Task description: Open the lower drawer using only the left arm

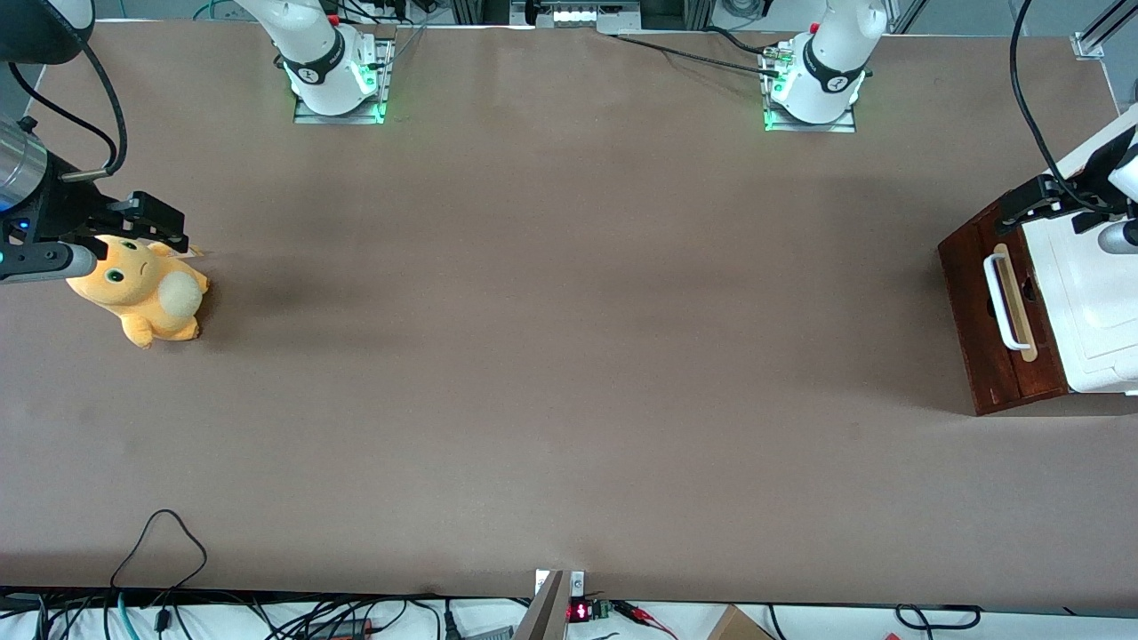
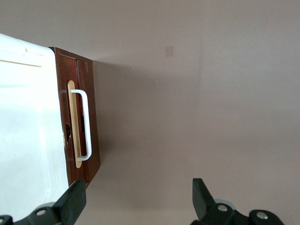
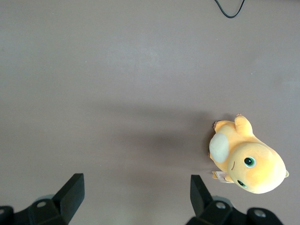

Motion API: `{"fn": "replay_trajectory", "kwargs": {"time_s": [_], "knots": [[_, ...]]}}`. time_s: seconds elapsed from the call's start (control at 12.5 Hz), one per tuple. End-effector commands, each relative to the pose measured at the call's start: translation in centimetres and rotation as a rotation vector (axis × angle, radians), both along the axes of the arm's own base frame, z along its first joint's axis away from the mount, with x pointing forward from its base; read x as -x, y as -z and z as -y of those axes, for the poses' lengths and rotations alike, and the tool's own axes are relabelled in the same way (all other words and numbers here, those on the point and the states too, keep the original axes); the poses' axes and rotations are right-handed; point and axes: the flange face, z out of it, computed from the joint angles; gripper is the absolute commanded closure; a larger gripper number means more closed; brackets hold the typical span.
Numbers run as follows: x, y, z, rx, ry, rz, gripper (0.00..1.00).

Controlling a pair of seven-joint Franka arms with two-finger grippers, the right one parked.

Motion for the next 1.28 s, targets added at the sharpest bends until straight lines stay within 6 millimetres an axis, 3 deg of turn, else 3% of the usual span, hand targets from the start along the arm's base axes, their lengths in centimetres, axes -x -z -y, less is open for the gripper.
{"fn": "replay_trajectory", "kwargs": {"time_s": [0.0, 0.56, 0.88, 1.2], "knots": [[0.57, -0.80, 0.30, 0.029, 0.028, -0.020, 0.00], [0.39, -1.12, 0.80, 0.021, 0.038, -0.019, 0.00], [0.17, -0.97, 0.97, 0.122, 0.014, -0.009, 0.00], [0.25, -0.76, 0.40, 0.109, 0.010, -0.019, 0.00]]}}
